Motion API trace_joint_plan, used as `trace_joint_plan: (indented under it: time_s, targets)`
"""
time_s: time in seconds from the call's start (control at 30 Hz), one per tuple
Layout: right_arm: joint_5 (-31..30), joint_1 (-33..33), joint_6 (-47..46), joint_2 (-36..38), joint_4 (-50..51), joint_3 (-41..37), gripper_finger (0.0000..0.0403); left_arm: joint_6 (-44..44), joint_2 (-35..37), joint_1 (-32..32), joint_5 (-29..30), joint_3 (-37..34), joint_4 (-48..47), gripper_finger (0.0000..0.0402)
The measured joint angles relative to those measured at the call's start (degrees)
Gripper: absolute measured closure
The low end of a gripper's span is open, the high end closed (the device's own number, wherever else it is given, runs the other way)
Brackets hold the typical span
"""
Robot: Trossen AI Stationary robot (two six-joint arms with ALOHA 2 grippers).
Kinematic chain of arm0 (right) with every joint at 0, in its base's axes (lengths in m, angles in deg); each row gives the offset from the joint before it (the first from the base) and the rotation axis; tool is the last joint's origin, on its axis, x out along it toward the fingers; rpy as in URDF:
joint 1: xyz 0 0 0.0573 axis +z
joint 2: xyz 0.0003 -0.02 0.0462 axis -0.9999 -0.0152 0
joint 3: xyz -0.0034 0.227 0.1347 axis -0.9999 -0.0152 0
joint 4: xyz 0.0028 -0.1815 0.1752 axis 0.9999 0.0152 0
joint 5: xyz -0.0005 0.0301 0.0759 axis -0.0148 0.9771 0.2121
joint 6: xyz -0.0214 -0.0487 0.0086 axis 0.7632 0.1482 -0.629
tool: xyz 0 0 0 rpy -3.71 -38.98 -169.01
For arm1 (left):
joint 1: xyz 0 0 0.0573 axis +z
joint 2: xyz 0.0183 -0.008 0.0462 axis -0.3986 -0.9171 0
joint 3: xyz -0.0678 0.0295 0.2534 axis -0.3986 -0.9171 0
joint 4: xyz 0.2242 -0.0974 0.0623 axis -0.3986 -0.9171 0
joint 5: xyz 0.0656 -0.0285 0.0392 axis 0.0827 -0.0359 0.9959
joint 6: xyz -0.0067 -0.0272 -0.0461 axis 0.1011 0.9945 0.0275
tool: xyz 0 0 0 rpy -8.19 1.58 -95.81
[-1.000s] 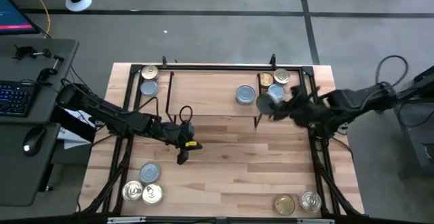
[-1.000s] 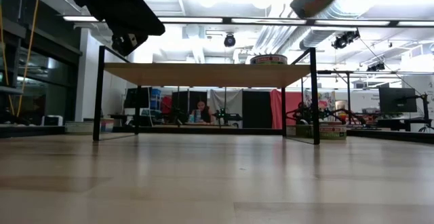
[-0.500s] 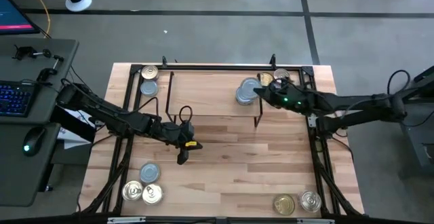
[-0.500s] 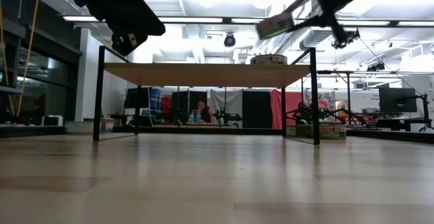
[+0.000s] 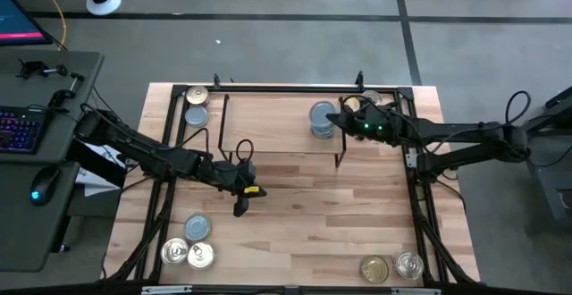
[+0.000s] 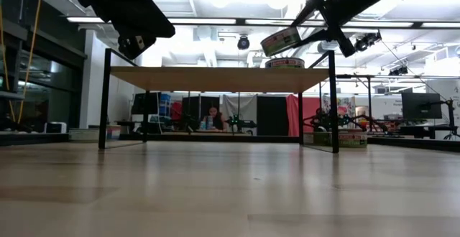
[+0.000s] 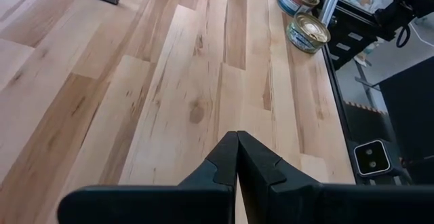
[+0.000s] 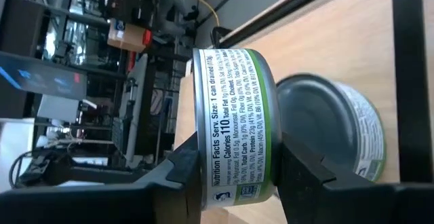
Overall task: Stack canned seafood by type on shelf
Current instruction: Stack the green white tuna can on top of the other green white tuna can on the shelf
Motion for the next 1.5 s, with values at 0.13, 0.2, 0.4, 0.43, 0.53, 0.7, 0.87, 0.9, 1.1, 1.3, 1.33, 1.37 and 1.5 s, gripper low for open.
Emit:
trace_joint_plan:
  time_s: [0.13,0.2,0.4,0.43,0.53,0.7,0.87,0.9,1.1,1.3,1.33,1.37,1.5]
  targets:
    - [-0.3,0.0,-0.6,0.0,1.3,0.0,0.0277,0.0,0.0,0.0,0.0,0.0,-0.1,0.0401]
    - [-0.3,0.0,-2.4,0.0,2.4,0.0,0.0277,0.0,0.0,0.0,0.0,0.0,-0.1,0.0402]
    - [-0.5,0.0,0.0,0.0,4.7,0.0,0.0276,-0.1,0.0,0.0,0.0,0.0,-0.4,0.0402]
    - [-0.5,0.0,0.0,0.0,4.8,0.1,0.0276,-0.1,0.0,0.0,0.0,0.0,-0.4,0.0402]
    - [-1.5,0.0,-1.3,0.0,5.0,0.1,0.0276,-0.1,0.0,0.0,0.0,0.0,-0.4,0.0401]
    - [-1.8,0.0,-2.9,0.0,5.1,0.1,0.0272,-0.1,0.0,0.0,0.0,0.0,-0.4,0.0401]
    - [-0.5,0.0,-2.6,0.0,5.1,0.1,0.0243,-0.2,0.0,0.0,0.0,0.0,-0.4,0.0402]
    - [-0.4,0.0,-2.6,0.0,5.1,0.1,0.0235,-0.2,0.0,0.0,0.0,0.0,-0.4,0.0402]
    - [-0.1,0.0,-2.5,-0.3,4.9,0.1,0.0178,-0.2,0.0,0.0,0.0,0.0,-0.4,0.0402]
    - [3.3,0.0,-0.6,-3.5,-1.4,0.1,0.0142,-0.2,0.0,0.0,0.0,0.0,-0.4,0.0401]
    - [4.1,0.0,0.5,-4.1,-2.7,0.1,0.0141,-0.2,0.0,0.0,0.0,0.0,-0.6,0.0402]
    - [4.8,0.0,1.5,-4.7,-3.3,0.1,0.0140,-0.2,0.0,0.0,0.0,0.0,-0.5,0.0402]
    - [5.7,0.0,1.7,-5.2,-3.0,0.1,0.0139,0.0,0.0,0.0,0.0,0.0,-0.5,0.0401]
